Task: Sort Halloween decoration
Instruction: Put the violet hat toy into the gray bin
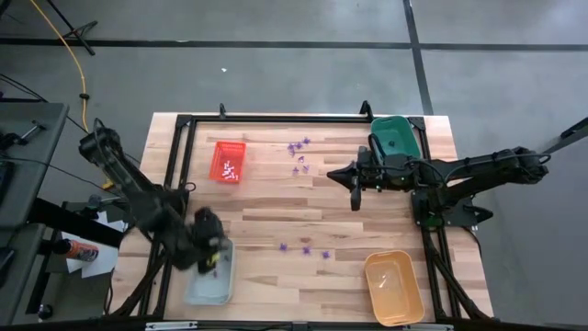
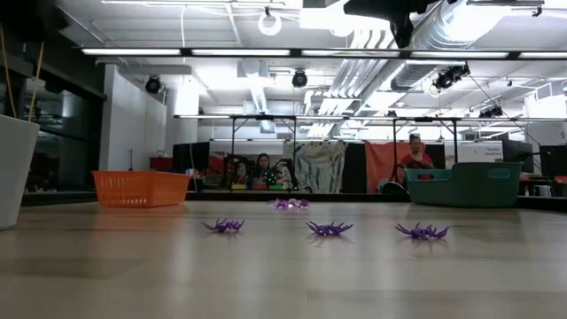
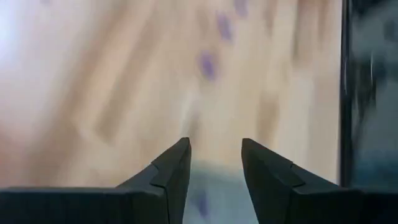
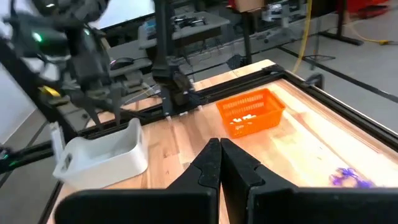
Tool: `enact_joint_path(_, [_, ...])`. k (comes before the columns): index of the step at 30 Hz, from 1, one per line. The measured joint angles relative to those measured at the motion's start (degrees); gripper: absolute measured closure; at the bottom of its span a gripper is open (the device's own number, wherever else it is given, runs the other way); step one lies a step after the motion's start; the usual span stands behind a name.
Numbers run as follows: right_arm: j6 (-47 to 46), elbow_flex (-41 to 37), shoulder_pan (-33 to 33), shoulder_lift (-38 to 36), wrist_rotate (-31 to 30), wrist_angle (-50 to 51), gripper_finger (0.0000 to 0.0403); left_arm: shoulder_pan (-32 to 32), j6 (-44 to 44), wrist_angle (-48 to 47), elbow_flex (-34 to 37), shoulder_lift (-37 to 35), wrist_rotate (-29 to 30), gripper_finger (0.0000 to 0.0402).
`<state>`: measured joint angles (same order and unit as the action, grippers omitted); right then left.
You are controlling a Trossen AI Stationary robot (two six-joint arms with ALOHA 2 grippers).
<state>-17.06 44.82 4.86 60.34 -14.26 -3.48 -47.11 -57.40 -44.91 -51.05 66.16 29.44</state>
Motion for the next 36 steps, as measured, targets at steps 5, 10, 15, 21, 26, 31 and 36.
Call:
enact_joint_path(5, [-1.4,0.0,-0.02,0.0,-3.62,-0.48,0.0402,10.07,18.74,3.95,-0.01,-10.15,18.04,0.0278])
enact_joint_path(10, [-2.14,0.0,-0.42,0.0,-3.59,-0.91,0.0402,27.6,45.23,29.71,5.8,-17.51,11.38,0.0345])
enact_joint_path(15, [-1.84,0.0,-1.71,0.0,-1.18,-0.92,0.0402,43.59,48.88,60.4,15.49,-17.1,-17.46,0.0393])
enact_joint_path(21, [2.9,0.0,-3.68,0.0,4.2,-1.44,0.0402,48.43,41.17,69.22,21.49,-12.02,-21.21,0.04])
enact_joint_path(26, [7.12,0.0,-5.23,0.0,8.72,-2.04,0.0402,46.69,41.12,71.04,21.6,-8.6,-21.23,0.0401])
enact_joint_path(31, [7.5,0.0,-7.03,0.0,13.14,-2.82,0.0402,45.39,44.32,71.46,20.11,-5.95,-21.23,0.0401])
enact_joint_path(36, [5.53,0.0,-7.89,0.0,13.35,-4.56,0.0402,45.33,48.17,71.5,17.92,-4.4,-21.12,0.0401])
